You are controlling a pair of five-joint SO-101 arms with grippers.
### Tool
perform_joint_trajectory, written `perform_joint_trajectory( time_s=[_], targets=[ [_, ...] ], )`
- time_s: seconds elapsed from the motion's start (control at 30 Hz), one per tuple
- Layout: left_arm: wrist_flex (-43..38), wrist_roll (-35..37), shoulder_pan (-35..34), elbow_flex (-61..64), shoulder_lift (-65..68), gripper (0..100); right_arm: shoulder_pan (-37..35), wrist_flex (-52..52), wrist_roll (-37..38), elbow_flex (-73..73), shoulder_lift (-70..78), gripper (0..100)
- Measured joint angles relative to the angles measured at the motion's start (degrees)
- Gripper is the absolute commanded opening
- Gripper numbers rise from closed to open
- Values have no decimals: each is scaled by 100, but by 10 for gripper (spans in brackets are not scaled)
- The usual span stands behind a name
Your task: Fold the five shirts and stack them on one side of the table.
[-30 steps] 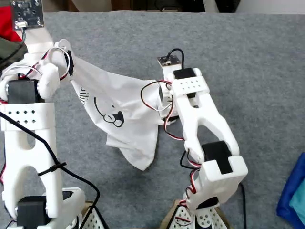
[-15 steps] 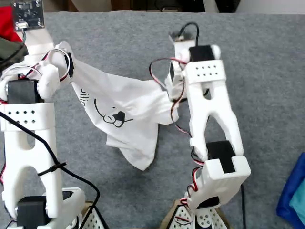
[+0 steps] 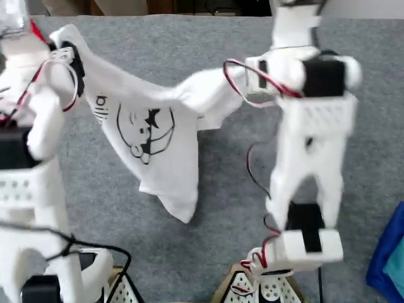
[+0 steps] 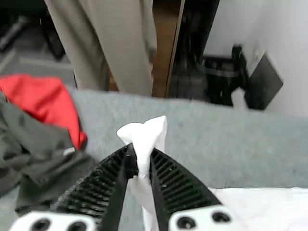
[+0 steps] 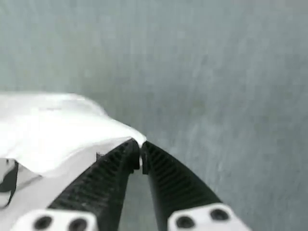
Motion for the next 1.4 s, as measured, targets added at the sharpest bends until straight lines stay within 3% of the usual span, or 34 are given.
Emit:
perform_joint_trajectory(
  time_s=[0.33, 0.7, 1.1, 1.4],
  targets=[
    [79, -264, 0, -9, -1662, 20, 53, 0, 176, -1336, -1767, 5],
    [1618, -1336, -9, -158, -3490, 20, 1266, -141, 176, -1987, -2840, 5],
    [1705, -1398, -712, -193, -4993, 20, 2356, -1292, 185, -2048, -3596, 5],
    [1486, -1398, -747, 1565, -5073, 20, 2444, -1960, 510, -2057, -3508, 5]
  ],
)
